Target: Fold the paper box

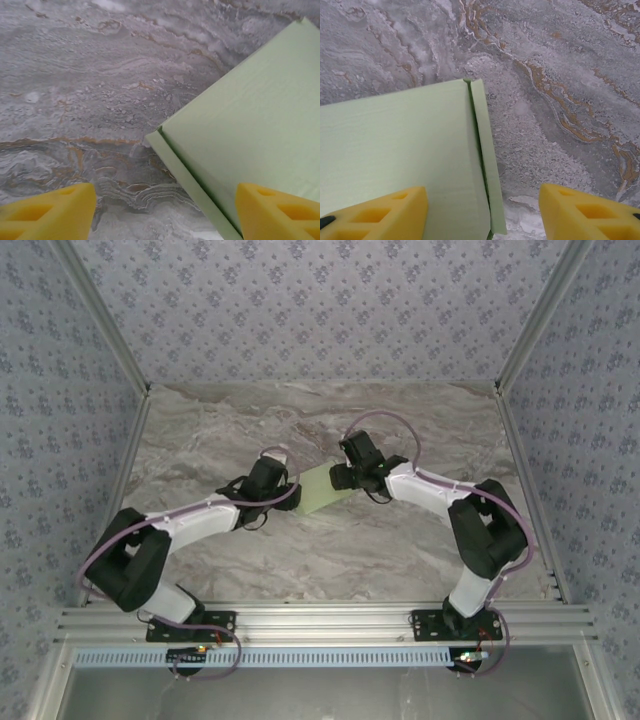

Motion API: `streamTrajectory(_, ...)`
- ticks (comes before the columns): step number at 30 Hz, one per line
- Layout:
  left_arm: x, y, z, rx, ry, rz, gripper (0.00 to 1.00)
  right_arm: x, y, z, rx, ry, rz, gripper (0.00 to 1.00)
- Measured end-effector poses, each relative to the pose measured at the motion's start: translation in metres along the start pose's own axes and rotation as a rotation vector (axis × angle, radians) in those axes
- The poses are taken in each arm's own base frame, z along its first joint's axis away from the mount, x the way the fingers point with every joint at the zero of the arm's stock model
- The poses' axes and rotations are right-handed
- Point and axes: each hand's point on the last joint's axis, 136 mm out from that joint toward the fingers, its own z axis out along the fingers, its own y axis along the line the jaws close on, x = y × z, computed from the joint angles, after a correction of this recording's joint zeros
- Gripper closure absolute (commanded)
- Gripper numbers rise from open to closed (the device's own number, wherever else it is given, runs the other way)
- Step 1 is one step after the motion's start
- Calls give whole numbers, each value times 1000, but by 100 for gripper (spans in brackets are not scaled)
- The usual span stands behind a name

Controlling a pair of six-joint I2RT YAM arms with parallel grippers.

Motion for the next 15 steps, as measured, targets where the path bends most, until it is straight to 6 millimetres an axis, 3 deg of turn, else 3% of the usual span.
streamTrajectory(9, 8, 0, 13, -4, 18, 20, 26, 10, -6, 20, 35, 14, -76, 37)
streamTrajectory(15, 9, 0, 14, -3, 16, 36, 26, 5, -7, 24, 47, -9, -105, 37)
